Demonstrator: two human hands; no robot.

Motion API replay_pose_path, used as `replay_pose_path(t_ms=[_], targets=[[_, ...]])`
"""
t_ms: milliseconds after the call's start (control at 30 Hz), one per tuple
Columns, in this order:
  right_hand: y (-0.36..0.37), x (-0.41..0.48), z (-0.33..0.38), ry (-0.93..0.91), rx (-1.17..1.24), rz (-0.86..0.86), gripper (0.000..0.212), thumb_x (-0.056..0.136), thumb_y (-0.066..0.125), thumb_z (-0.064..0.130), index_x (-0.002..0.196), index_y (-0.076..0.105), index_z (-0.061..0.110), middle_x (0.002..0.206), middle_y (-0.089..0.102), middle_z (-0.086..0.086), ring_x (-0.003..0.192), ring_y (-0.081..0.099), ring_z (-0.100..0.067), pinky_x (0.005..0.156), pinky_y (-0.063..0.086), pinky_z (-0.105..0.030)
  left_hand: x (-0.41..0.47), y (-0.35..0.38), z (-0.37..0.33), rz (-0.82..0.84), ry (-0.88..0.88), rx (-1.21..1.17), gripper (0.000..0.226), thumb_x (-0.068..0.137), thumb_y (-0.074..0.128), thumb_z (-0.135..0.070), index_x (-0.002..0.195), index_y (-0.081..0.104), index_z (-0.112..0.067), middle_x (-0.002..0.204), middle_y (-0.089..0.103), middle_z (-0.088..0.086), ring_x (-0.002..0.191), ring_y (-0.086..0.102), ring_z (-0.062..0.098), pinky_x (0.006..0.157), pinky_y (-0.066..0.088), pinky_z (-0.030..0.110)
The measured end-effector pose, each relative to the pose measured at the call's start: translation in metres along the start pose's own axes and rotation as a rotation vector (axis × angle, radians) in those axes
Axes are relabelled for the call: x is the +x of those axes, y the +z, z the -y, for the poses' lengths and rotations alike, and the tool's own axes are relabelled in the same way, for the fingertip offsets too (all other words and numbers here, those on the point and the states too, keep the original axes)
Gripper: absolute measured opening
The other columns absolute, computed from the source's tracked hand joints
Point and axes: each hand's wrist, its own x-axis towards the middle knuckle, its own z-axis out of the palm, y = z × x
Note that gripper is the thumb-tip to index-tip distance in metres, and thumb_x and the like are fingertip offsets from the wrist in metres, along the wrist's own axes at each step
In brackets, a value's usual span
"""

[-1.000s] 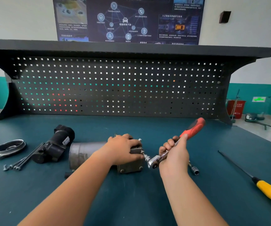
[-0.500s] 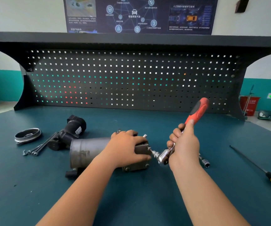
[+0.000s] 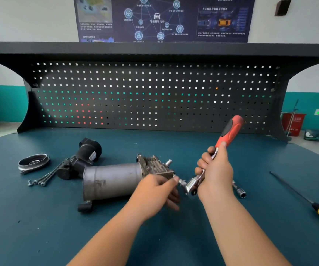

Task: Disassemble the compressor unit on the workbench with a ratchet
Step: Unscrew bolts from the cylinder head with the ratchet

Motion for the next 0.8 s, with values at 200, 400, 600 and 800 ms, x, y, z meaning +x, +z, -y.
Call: replay_pose_path(t_ms=[200,400,600,800], targets=[[0.001,-0.005,-0.001,-0.068,-0.091,0.069,0.037,0.098,0.041,0.044,0.069,0.043,0.02,0.041,0.027,0.012,0.035,0.022,-0.006,0.034,0.021,-0.015,0.002,0.027,-0.004,0.133,-0.354,-0.484,0.034,0.089,0.056,-0.046,0.074,0.055,-0.016,0.05,0.059,0.0,0.041,0.052,0.008,0.034,0.023,0.012],[0.003,-0.013,-0.005,-0.2,-0.221,0.189,0.038,0.099,0.037,0.041,0.069,0.043,0.019,0.042,0.029,0.013,0.037,0.024,-0.005,0.037,0.022,-0.017,0.008,0.032,0.0,0.036,-0.372,-0.591,0.031,0.083,0.067,-0.038,0.064,0.052,-0.018,0.046,0.043,-0.006,0.04,0.037,0.004,0.032,0.018,0.011],[0.002,-0.016,-0.013,-0.438,-0.406,0.314,0.039,0.101,0.037,0.037,0.067,0.043,0.018,0.047,0.032,0.012,0.043,0.026,-0.005,0.046,0.024,-0.023,0.008,0.037,0.011,0.05,-0.275,-0.73,0.041,0.085,0.064,-0.026,0.046,0.053,-0.02,0.048,0.035,-0.007,0.038,0.021,0.004,0.033,0.015,0.014],[0.003,-0.029,-0.022,-0.706,-0.627,0.543,0.039,0.083,0.04,0.056,0.065,0.043,0.021,0.053,0.038,0.011,0.051,0.033,-0.006,0.052,0.029,-0.026,0.011,0.039,0.015,0.037,-0.23,-0.733,0.053,0.087,0.044,-0.002,0.037,0.046,-0.02,0.043,0.031,-0.006,0.037,0.019,0.005,0.036,0.013,0.016]])
